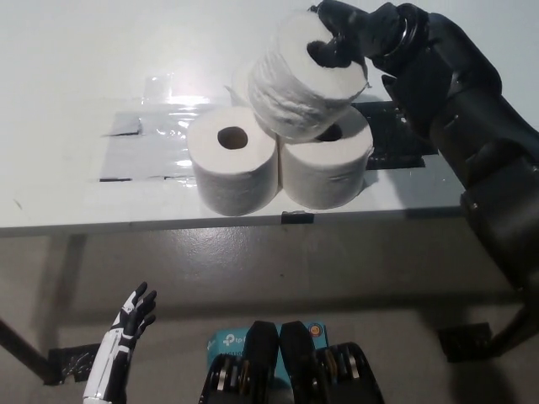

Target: A few rolls of toilet paper are kept infront of the robot and the robot uses its right hand to lift one of the rolls and and places it on top of the other rolls to stack it.

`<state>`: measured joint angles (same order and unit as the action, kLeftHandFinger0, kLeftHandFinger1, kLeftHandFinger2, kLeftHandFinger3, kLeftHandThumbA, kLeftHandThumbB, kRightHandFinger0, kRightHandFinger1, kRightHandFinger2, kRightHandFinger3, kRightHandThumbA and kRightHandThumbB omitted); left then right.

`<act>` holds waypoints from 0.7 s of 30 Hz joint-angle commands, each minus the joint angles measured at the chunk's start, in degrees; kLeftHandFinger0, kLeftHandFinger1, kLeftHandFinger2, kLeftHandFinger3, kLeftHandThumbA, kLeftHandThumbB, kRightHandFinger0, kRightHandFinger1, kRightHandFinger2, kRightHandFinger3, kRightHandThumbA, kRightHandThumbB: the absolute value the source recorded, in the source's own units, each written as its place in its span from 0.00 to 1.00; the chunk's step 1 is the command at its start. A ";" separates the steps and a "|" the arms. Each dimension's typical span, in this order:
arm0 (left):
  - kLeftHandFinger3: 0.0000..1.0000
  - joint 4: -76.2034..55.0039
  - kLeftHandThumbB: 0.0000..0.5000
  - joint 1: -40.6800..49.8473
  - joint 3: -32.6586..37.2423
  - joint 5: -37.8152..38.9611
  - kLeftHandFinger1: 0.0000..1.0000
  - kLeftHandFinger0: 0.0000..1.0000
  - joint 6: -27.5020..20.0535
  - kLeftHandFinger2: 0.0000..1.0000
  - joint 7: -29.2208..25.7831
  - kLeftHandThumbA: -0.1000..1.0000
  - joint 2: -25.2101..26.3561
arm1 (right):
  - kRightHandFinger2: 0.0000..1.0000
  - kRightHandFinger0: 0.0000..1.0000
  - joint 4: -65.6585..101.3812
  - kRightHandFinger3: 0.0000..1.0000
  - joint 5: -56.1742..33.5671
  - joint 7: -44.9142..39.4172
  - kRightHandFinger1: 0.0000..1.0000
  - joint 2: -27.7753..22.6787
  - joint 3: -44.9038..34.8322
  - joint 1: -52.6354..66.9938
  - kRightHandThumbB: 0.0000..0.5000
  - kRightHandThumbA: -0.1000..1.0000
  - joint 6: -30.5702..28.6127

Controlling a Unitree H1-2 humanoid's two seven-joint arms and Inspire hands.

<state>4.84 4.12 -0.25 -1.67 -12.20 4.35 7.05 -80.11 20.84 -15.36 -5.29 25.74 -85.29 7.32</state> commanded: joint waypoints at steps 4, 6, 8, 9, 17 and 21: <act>1.00 -1.24 0.24 -0.35 0.01 0.15 1.00 1.00 -0.93 1.00 0.37 1.00 0.75 | 1.00 0.75 0.23 1.00 -1.14 1.09 0.96 0.04 -2.59 -3.99 0.50 0.94 -0.05; 1.00 -1.22 0.26 -0.38 -0.03 0.13 1.00 1.00 -0.96 1.00 0.30 1.00 0.75 | 1.00 1.00 0.09 1.00 -1.37 -0.93 1.00 -0.04 -3.19 -4.22 0.57 0.95 -0.75; 1.00 -1.20 0.26 -0.51 0.03 -0.08 1.00 1.00 -0.96 1.00 0.25 1.00 0.77 | 1.00 1.00 -0.06 1.00 -1.03 -2.07 1.00 -0.07 -3.27 -4.54 0.62 0.95 -0.39; 1.00 -1.25 0.27 -0.52 0.09 -0.30 1.00 1.00 -0.94 1.00 0.25 1.00 0.85 | 1.00 1.00 -0.25 1.00 -0.45 -2.79 1.00 -0.10 -2.75 -4.61 0.62 0.96 -0.81; 1.00 -1.05 0.29 -0.41 0.07 0.30 1.00 1.00 -0.66 1.00 0.48 1.00 0.76 | 1.00 1.00 0.35 1.00 -1.87 -4.57 1.00 0.11 -4.76 -5.36 0.91 0.92 -0.26; 1.00 -1.32 0.30 -0.37 0.16 -0.39 1.00 1.00 -0.82 1.00 0.23 1.00 0.81 | 1.00 1.00 0.97 1.00 -1.35 -5.94 1.00 0.20 -4.52 -6.85 1.00 0.94 1.26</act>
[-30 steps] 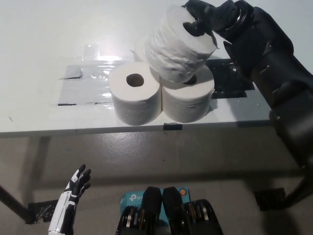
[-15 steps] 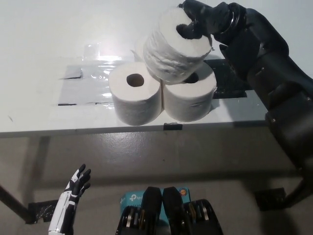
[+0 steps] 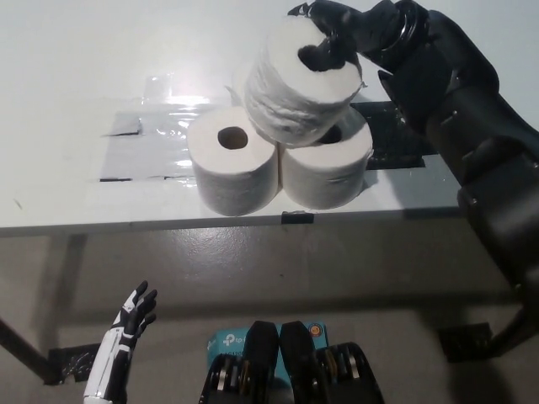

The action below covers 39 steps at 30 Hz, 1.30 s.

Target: A few rolls of toilet paper are kept infront of the robot and the robot uses its right hand to lift one of the rolls and and places it on top of the other rolls to stack it.

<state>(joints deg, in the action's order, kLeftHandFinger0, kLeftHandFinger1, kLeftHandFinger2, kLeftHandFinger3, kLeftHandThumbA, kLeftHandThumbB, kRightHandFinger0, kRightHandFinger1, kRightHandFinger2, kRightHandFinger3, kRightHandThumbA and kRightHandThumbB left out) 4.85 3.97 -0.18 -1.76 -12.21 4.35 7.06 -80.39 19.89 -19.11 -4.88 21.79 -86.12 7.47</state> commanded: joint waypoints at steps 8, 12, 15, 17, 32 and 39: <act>1.00 -1.41 0.36 -0.02 0.19 0.27 1.00 1.00 -0.48 1.00 0.65 1.00 0.81 | 1.00 1.00 0.94 1.00 -2.80 -7.80 1.00 -0.63 -3.89 -9.59 1.00 0.96 1.76; 1.00 -1.05 0.35 -0.12 0.36 0.34 1.00 1.00 -1.00 1.00 0.82 1.00 0.88 | 1.00 1.00 1.28 1.00 -1.98 -7.96 1.00 -0.97 -3.35 -11.01 0.92 1.00 -0.28; 1.00 -0.80 0.30 -0.21 0.61 0.07 1.00 1.00 -1.79 1.00 0.90 1.00 0.93 | 1.00 1.00 1.40 1.00 -2.07 -8.64 1.00 -1.23 -3.57 -11.96 0.89 1.00 0.34; 1.00 -0.57 0.32 -0.06 0.73 0.04 1.00 1.00 -2.02 1.00 0.86 1.00 0.83 | 1.00 1.00 1.55 1.00 -3.26 -9.26 1.00 -1.58 -4.80 -12.06 0.84 1.00 0.39; 1.00 0.04 0.29 -0.64 -0.01 0.52 1.00 1.00 -1.32 1.00 0.36 1.00 0.95 | 1.00 1.00 55.06 1.00 -11.17 -0.04 1.00 -14.05 -25.78 1.99 0.94 1.00 -1.13; 1.00 0.95 0.33 -0.19 -0.38 0.34 1.00 1.00 -1.54 1.00 -0.23 1.00 0.73 | 1.00 1.00 81.93 1.00 -18.09 -1.07 1.00 -17.83 -36.63 17.09 0.71 1.00 -0.97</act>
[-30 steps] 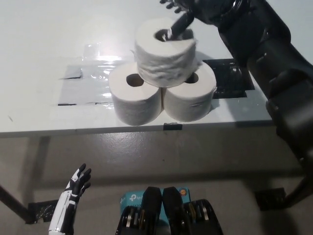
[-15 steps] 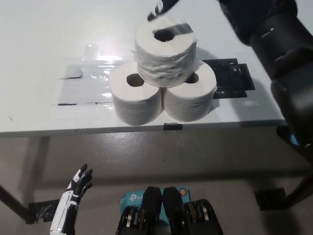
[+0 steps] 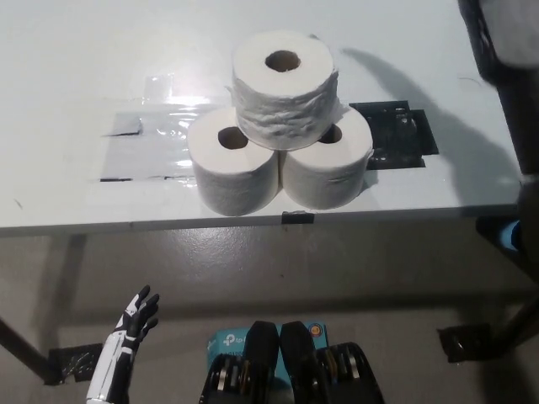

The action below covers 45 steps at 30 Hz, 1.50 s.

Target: A few rolls of toilet paper are kept infront of the robot and the robot uses its right hand to lift one of the rolls and and places it on top of the other rolls to stack it.

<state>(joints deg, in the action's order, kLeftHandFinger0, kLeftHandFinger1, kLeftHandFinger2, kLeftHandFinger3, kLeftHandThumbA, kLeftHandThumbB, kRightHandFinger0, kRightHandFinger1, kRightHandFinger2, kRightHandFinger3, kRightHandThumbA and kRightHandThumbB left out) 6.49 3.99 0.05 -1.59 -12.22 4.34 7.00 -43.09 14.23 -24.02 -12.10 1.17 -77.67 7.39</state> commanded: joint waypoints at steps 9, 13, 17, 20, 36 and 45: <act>1.00 2.78 0.34 -5.53 -1.93 0.86 1.00 1.00 -2.33 1.00 -1.38 1.00 0.60 | 1.00 1.00 66.81 1.00 -15.67 8.71 1.00 -9.19 -24.24 20.65 0.61 1.00 -0.84; 1.00 3.86 0.34 -7.37 -2.27 0.91 1.00 1.00 -2.65 1.00 -1.75 1.00 0.55 | 1.00 1.00 68.73 1.00 -18.56 9.71 1.00 -9.06 -25.37 17.51 0.73 1.00 1.34; 1.00 3.67 0.37 -8.52 -2.63 1.82 1.00 1.00 -1.94 1.00 -1.41 1.00 0.59 | 1.00 1.00 69.54 1.00 -24.14 9.54 1.00 -10.17 -27.34 15.08 0.70 1.00 2.46; 1.00 3.12 0.33 -7.83 -2.51 1.90 1.00 1.00 -1.76 1.00 -0.99 1.00 0.78 | 1.00 1.00 73.88 1.00 -26.41 9.93 1.00 -9.39 -28.62 18.23 0.75 1.00 4.55; 1.00 0.60 0.28 -0.14 -1.68 1.47 1.00 1.00 -2.26 1.00 -0.05 1.00 0.90 | 1.00 1.00 95.24 1.00 -26.99 11.61 1.00 8.20 -22.40 63.70 0.81 1.00 -1.42; 1.00 1.95 0.29 1.32 -1.71 1.06 1.00 1.00 -2.91 1.00 -0.48 1.00 0.59 | 1.00 1.00 83.03 1.00 -18.41 8.85 1.00 15.54 -16.43 79.46 0.68 1.00 -15.80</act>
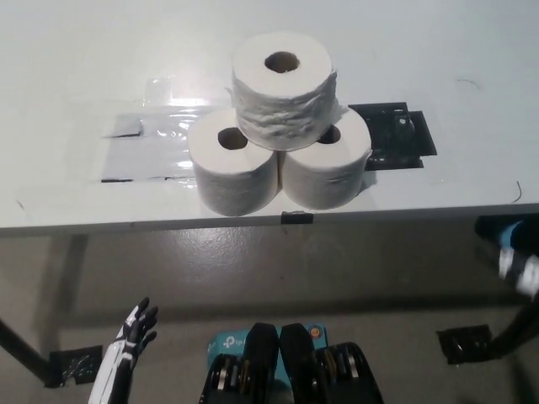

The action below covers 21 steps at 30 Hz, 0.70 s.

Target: A few rolls of toilet paper are kept infront of the robot and the robot uses its right hand to lift one of the rolls and and places it on top of the other rolls to stack it.

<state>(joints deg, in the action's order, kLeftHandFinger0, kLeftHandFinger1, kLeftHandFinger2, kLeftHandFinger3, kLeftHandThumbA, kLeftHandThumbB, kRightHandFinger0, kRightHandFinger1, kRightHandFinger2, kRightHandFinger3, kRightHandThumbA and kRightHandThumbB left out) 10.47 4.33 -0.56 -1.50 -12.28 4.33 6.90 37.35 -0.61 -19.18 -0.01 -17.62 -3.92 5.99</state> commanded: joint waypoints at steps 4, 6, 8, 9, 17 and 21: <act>1.00 -1.59 0.32 1.74 -1.01 1.36 1.00 1.00 -3.64 1.00 -0.18 1.00 0.44 | 1.00 1.00 -4.33 1.00 -1.91 3.39 1.00 3.77 4.34 8.19 0.74 1.00 -15.00; 1.00 -1.36 0.32 2.11 -0.95 1.89 1.00 1.00 -4.08 1.00 0.25 1.00 0.39 | 1.00 1.00 -11.59 1.00 0.47 3.86 1.00 3.63 5.47 8.01 0.63 1.00 -21.00; 1.00 -1.26 0.31 2.21 -0.93 2.10 1.00 1.00 -4.50 1.00 0.40 1.00 0.42 | 1.00 1.00 -16.56 1.00 4.10 5.05 1.00 3.31 6.20 7.84 0.60 1.00 -23.68; 1.00 -1.22 0.29 2.23 -0.92 1.97 1.00 1.00 -4.49 1.00 0.33 1.00 0.45 | 1.00 1.00 -18.48 1.00 4.18 5.30 1.00 3.31 6.45 7.69 0.42 1.00 -25.21; 1.00 -2.01 0.28 3.19 -0.84 1.38 1.00 1.00 -4.13 1.00 0.13 1.00 0.64 | 1.00 1.00 -35.44 1.00 5.59 7.82 1.00 4.60 9.20 7.41 0.47 1.00 -29.85; 1.00 -1.76 0.28 3.35 -0.94 1.70 1.00 1.00 -4.23 1.00 0.30 1.00 0.78 | 1.00 1.00 -39.40 1.00 5.10 8.75 1.00 4.95 9.75 6.78 0.38 1.00 -31.09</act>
<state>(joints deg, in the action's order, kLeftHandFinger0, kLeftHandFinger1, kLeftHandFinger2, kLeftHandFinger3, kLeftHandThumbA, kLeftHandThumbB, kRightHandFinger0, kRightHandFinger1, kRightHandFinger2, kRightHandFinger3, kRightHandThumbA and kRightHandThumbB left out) 10.48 6.77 -0.72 -1.21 -12.65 4.34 6.86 2.97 2.86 -15.23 4.00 -9.49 4.15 -12.95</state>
